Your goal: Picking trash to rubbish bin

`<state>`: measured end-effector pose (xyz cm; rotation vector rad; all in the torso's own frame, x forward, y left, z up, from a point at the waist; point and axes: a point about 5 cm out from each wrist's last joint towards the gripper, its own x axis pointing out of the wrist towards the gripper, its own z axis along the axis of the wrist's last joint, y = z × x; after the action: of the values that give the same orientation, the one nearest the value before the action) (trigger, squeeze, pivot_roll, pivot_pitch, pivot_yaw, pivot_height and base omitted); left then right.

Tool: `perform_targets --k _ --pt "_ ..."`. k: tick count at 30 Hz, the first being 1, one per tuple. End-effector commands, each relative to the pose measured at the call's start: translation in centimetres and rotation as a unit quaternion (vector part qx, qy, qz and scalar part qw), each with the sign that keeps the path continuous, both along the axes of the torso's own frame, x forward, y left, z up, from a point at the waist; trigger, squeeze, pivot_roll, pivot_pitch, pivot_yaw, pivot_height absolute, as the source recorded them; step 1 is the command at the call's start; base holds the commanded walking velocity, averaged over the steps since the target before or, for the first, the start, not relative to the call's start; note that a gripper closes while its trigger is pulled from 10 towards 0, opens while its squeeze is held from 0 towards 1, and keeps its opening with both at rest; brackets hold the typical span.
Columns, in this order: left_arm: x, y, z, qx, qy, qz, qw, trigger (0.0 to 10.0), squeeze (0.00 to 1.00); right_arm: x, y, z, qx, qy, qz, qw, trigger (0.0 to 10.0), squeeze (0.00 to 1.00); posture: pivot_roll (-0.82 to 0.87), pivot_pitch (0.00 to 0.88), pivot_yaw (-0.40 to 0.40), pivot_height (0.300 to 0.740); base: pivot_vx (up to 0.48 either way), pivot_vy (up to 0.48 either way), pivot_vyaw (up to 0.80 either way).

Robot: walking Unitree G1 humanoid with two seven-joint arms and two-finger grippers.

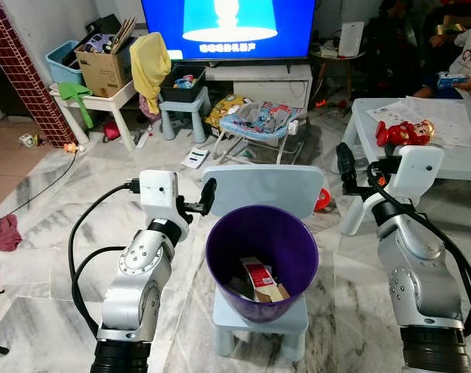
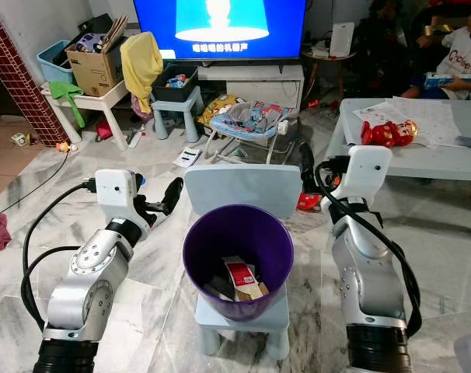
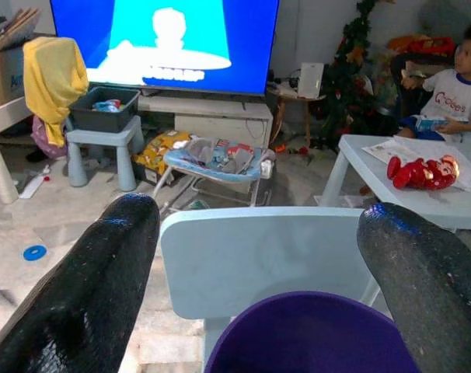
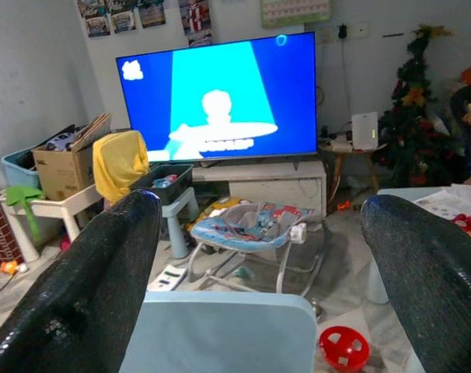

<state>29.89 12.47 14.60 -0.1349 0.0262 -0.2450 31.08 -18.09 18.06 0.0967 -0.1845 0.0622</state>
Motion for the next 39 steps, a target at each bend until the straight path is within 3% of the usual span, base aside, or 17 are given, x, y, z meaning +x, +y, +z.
perform_targets --k 1,2,18,39 --pt "-0.16 -0.12 0.06 0.002 0.003 -0.003 1.0 10.0 0.0 -0.19 0.33 0.79 0.005 -0.01 0.002 1.0 10.0 0.55 0.0 0.0 0.051 0.74 0.0 0.0 0.0" --pt "-0.17 -0.19 0.04 0.002 0.004 -0.005 1.0 10.0 0.0 -0.2 0.36 0.81 0.007 -0.007 0.001 1.0 10.0 0.0 0.0 0.0 0.052 0.74 0.0 0.0 0.0" --pt "-0.11 -0.32 -0.11 0.009 0.017 -0.019 1.0 10.0 0.0 -0.14 0.3 0.29 0.017 0.017 -0.01 1.0 10.0 0.0 0.01 0.0 0.057 0.74 0.0 0.0 0.0" --pt "-0.03 -0.41 -0.23 0.01 0.022 -0.019 1.0 10.0 0.0 0.25 0.5 0.31 0.019 0.021 -0.007 1.0 10.0 0.0 0.01 0.0 0.053 0.74 -0.329 0.0 0.0"
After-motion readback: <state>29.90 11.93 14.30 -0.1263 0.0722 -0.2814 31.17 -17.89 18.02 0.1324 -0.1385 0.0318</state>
